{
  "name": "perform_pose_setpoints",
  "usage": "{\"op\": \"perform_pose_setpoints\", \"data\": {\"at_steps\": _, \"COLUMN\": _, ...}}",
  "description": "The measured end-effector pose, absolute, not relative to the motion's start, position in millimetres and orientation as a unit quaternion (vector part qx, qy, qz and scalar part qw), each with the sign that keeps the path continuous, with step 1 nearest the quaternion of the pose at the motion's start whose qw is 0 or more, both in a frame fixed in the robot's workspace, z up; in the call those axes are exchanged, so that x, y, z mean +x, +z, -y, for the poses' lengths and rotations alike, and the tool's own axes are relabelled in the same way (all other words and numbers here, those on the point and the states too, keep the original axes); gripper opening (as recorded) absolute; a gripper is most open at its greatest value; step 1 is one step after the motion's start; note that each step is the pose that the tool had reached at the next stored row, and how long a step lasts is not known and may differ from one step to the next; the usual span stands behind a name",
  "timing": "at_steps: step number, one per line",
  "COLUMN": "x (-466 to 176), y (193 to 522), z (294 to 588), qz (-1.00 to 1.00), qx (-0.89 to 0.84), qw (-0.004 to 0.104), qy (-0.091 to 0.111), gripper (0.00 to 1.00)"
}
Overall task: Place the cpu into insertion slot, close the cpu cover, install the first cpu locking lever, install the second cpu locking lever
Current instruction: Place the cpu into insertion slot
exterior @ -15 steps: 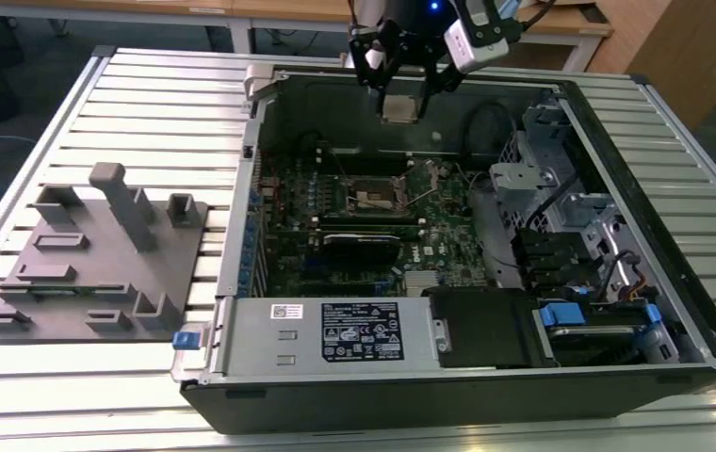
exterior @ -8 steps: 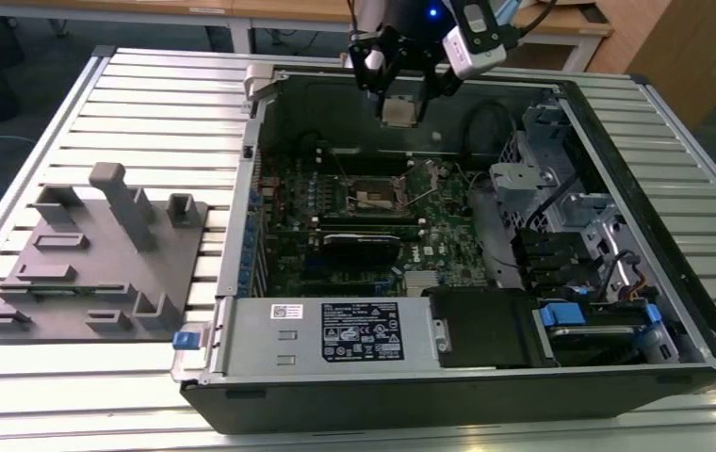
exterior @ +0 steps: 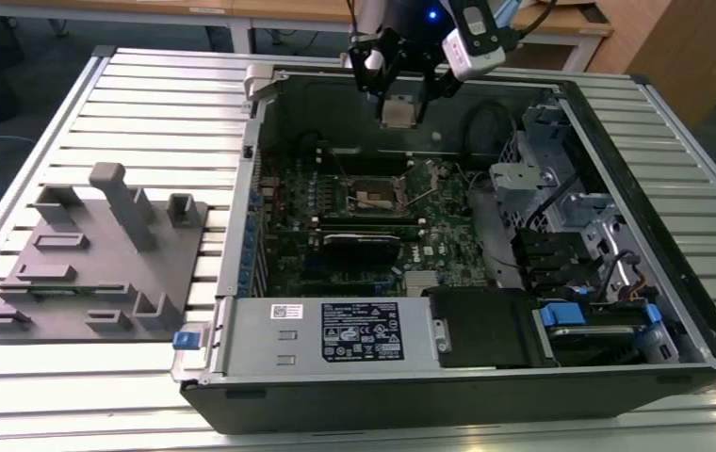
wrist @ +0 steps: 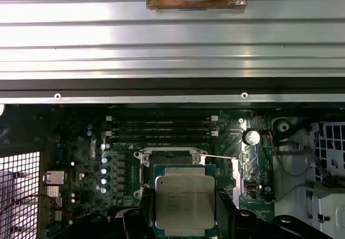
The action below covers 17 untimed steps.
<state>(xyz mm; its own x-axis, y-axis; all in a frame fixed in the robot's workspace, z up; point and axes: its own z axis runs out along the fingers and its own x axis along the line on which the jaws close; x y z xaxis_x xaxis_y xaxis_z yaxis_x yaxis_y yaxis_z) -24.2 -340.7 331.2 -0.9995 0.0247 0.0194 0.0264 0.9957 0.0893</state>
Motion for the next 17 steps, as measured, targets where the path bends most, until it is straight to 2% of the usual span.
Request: {"op": "perform_pose_setpoints", "data": {"at_steps": 17, "x": -24.2, "y": 325.3, "z": 340.7, "qz": 0.999, "qx": -0.013, "qw": 0.009, "qy": -0.045, "gripper": 0.54}}
